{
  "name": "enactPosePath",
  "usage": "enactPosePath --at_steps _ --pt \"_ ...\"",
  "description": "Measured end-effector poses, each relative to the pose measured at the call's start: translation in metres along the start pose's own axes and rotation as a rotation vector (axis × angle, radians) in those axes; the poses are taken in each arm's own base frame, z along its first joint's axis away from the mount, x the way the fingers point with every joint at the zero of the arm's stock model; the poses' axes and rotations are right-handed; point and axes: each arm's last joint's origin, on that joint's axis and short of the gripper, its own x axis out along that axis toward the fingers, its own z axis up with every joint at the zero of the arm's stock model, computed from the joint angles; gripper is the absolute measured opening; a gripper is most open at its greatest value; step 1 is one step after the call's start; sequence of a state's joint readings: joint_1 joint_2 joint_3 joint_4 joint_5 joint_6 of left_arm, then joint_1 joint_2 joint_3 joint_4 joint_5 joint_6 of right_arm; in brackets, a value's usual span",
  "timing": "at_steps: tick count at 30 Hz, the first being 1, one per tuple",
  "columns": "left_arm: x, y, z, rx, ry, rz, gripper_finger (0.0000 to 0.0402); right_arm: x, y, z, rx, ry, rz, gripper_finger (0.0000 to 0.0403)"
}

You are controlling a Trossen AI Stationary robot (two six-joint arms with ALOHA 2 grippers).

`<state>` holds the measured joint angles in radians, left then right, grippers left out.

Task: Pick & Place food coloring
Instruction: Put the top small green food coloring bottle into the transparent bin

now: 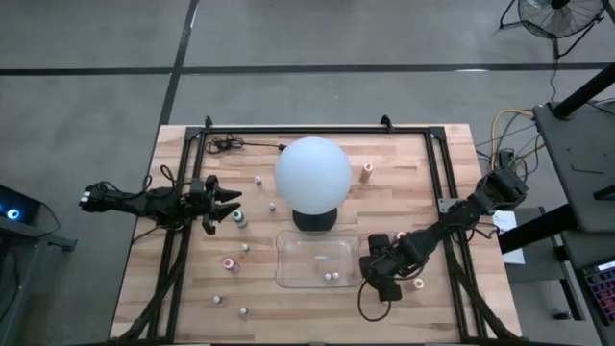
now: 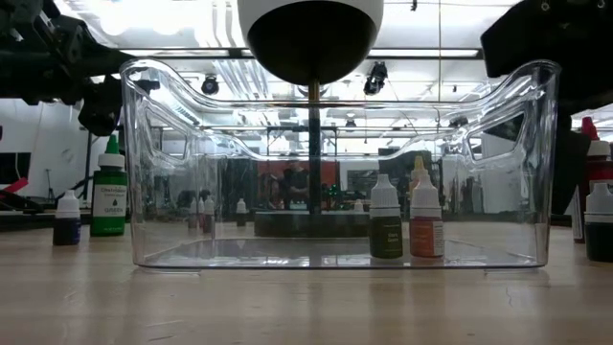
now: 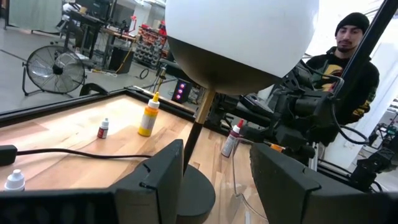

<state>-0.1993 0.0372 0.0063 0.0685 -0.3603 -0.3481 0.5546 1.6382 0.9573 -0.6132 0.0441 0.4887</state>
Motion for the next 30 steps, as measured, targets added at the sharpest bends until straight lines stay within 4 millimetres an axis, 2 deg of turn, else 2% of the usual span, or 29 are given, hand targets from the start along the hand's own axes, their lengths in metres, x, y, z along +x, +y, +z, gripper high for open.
enactPosePath --at_steps 9,20,30 --pt "0.0000 0.0000 0.0000 0.000 0.000 0.000 0.0161 -0.0001 -0.0001 0.0013 0.008 -0.010 0.004 0.0262" --pt "0.0000 0.0000 0.0000 0.000 0.000 0.000 0.0161 0.0019 -0.0015 -0.0008 0.022 -0.002 0.000 0.0205" --pt "0.0000 0.0000 0.0001 0.000 -0.001 0.000 0.0161 0.0035 -0.0022 -0.0023 0.032 0.000 0.000 0.0178"
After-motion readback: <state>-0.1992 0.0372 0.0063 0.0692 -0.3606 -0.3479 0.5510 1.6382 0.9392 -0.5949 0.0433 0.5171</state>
